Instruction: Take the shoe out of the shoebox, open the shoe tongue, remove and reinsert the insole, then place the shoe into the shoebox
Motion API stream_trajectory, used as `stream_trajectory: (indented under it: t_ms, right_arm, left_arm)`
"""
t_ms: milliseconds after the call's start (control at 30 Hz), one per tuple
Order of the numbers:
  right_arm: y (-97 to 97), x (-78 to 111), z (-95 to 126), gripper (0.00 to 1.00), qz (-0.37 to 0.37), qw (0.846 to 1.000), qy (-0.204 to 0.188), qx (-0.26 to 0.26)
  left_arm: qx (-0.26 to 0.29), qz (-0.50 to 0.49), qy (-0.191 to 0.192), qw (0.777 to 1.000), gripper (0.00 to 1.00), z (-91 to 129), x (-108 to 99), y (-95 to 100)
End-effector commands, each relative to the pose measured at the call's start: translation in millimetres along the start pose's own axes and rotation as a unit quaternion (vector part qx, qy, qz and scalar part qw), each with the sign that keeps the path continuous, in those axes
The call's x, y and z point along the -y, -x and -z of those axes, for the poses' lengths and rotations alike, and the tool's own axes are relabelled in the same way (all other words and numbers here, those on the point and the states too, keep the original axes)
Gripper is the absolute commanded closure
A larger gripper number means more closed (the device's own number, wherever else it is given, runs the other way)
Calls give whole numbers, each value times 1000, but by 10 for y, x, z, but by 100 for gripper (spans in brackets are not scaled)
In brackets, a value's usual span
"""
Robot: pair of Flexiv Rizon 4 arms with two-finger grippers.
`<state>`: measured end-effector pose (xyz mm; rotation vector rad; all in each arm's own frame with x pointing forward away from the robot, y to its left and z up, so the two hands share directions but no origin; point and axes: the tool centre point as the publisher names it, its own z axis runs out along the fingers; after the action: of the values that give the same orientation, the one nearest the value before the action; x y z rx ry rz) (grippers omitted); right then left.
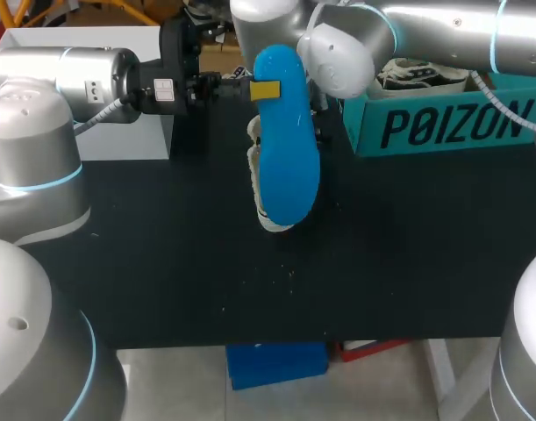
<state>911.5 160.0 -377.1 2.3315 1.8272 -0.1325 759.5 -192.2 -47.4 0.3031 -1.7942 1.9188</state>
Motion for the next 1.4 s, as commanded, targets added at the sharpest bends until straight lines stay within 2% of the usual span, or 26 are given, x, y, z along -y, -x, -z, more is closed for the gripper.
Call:
stream_trajectory:
  t_ms: [33,100,133,167,200,333,533,667,700,733,867,933,1000,1033,1067,1400]
  right_arm:
    - [-84,59,-194,100,-50,998,18,18]
    - [-77,70,-266,100,-55,998,26,23]
    - [-71,80,-300,95,-58,998,25,21]
    - [-60,98,-327,51,-64,997,22,30]
    - [-45,111,-343,0,-65,997,25,26]
    - [48,131,-346,0,-72,997,32,17]
    - [221,100,-162,0,-73,996,31,-33]
    - [291,90,-21,0,-71,995,8,-75]
    - [321,84,25,0,-79,991,-9,-109]
    - [335,84,56,0,-79,989,-25,-122]
    - [345,80,232,0,-84,969,-70,-222]
    - [346,75,339,0,-90,955,-72,-275]
    - [348,58,442,0,-88,924,-76,-365]
    - [356,52,523,0,-80,902,-61,-420]
    - [364,47,610,0,-58,890,-47,-450]
    - [364,47,610,0,-58,890,-47,-450]
  left_arm:
    - [2,-1,-1,1000,100,-13,-8,-2]
    - [2,-1,-1,1000,100,-13,-8,-2]
    - [2,-1,-1,1000,100,-13,-8,-2]
    - [2,-1,-1,1000,100,-13,-8,-2]
    - [2,-1,-1,1000,100,-13,-8,-2]
    - [2,-1,-1,1000,100,-13,-8,-2]
    - [2,-1,-1,1000,100,-13,-8,-2]
    - [2,-1,-1,1000,100,-13,-8,-2]
    - [2,-1,-1,1000,100,-13,-8,-2]
    - [2,-1,-1,1000,100,-13,-8,-2]
    - [2,-1,-1,1000,100,-13,-8,-2]
    - [2,-1,-1,1000,100,-13,-8,-2]
    - [2,-1,-1,1000,100,-13,-8,-2]
    - [2,-1,-1,1000,100,-13,-8,-2]
    - [2,-1,-1,1000,100,-13,-8,-2]
    - [2,-1,-1,1000,100,-13,-8,-2]
